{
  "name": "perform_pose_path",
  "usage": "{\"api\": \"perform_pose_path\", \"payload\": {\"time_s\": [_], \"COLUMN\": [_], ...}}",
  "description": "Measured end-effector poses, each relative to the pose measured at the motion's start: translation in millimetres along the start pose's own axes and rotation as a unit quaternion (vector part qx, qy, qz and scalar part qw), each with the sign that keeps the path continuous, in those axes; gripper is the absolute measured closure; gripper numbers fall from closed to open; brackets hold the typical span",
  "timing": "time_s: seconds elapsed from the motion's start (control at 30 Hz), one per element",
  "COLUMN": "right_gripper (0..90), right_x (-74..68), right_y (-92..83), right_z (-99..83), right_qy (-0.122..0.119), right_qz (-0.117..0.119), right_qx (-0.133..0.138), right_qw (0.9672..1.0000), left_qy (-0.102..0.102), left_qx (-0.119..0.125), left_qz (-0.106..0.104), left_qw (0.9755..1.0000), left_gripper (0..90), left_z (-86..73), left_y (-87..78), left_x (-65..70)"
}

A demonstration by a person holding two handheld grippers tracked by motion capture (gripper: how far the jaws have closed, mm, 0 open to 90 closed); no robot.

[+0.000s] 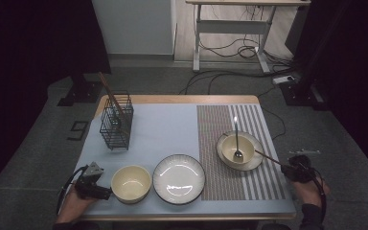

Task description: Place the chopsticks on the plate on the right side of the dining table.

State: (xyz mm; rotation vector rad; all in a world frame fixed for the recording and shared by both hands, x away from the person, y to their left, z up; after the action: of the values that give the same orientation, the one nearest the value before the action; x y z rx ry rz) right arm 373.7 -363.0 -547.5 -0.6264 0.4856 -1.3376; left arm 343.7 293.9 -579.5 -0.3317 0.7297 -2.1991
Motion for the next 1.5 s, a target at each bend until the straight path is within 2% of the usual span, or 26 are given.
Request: {"api": "perform_pose_path", "payload": {"time_s": [0.3, 0.4, 0.5, 0.73, 1.2, 1.43, 1.5], "right_gripper": [83.5, 77.4, 75.1, 76.5, 82.7, 82.4, 79.0], "right_x": [-2.0, -0.8, 2.0, 6.7, 9.0, 5.0, 5.8], "right_y": [3.1, 3.7, 5.7, 9.6, 16.3, 18.6, 19.0], "right_z": [3.2, 2.9, 3.0, 7.0, 14.0, 16.6, 17.0], "right_qy": [-0.005, -0.008, -0.012, -0.015, -0.020, -0.027, -0.029], "right_qz": [0.006, 0.001, -0.008, -0.015, -0.011, -0.010, -0.014], "right_qx": [-0.001, -0.001, -0.002, 0.001, 0.001, 0.000, 0.002], "right_qw": [1.0000, 1.0000, 0.9999, 0.9998, 0.9997, 0.9996, 0.9995], "left_qy": [0.000, 0.000, 0.000, 0.000, 0.000, 0.000, 0.000], "left_qx": [0.000, 0.000, 0.000, 0.000, 0.000, 0.000, 0.000], "left_qz": [0.000, 0.000, 0.000, 0.000, 0.000, 0.000, 0.000], "left_qw": [1.0000, 1.0000, 1.0000, 1.0000, 1.0000, 1.0000, 1.0000], "left_gripper": [2.5, 2.5, 2.5, 2.5, 2.5, 2.5, 2.5], "left_z": [0.0, 0.0, 0.0, 0.0, 0.0, 0.0, 0.0], "left_y": [0.0, 0.0, 0.0, 0.0, 0.0, 0.0, 0.0], "left_x": [0.0, 0.0, 0.0, 0.0, 0.0, 0.0, 0.0]}}
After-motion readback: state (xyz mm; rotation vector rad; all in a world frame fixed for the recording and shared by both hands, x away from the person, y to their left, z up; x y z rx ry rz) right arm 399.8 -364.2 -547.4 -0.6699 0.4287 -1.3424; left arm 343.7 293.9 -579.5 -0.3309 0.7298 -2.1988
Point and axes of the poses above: each handheld gripper's, and its own axes: y roughly forward along the jaws, z roughly out of its top, x roughly to its right, the point moved 7 cm from there along y, roughly forward along the jaws, and after that the axes turned 12 degrees about x, right-handed, at the moved point
